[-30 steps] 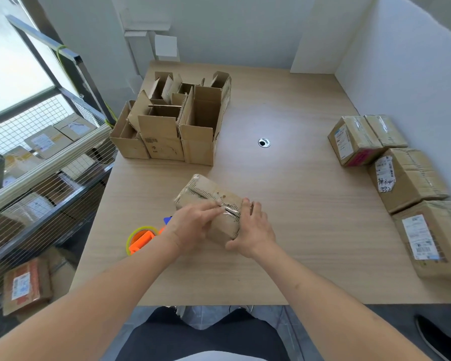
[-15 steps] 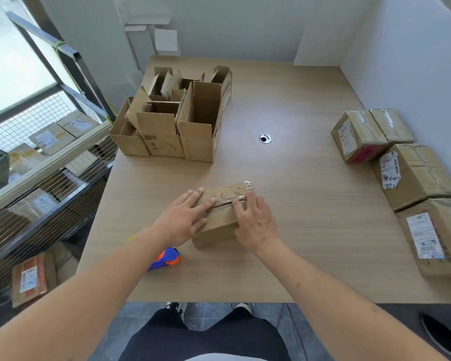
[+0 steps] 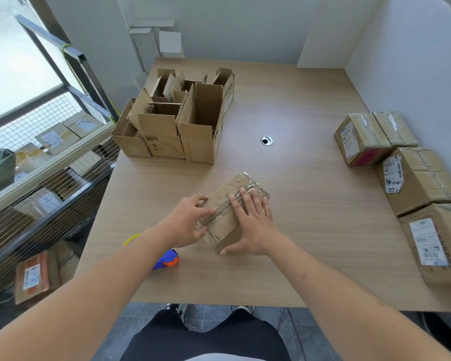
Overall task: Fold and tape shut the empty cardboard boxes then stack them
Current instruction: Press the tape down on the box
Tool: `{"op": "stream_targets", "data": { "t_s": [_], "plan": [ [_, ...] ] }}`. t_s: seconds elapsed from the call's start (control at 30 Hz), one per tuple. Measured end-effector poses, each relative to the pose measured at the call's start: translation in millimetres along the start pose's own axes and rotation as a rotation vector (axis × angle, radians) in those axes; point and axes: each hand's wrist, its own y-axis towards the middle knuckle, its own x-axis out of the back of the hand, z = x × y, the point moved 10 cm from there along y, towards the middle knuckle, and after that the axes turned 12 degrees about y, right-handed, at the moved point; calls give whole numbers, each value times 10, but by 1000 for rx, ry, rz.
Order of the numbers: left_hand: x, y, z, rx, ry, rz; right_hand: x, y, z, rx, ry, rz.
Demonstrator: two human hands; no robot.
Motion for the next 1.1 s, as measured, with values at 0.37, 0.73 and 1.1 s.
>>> {"op": "stream_targets", "data": {
  "t_s": [0.37,0.73,1.1],
  "plan": [
    [-19,-6,-42,19,40,-21,-77,69,242,-46,50,-99],
    [149,-121,-99,-47,6,-173,78,268,244,163,236,66],
    [180,-144,-15,-139,-19,-161,82,380,364,199,186,143]
  ]
}}
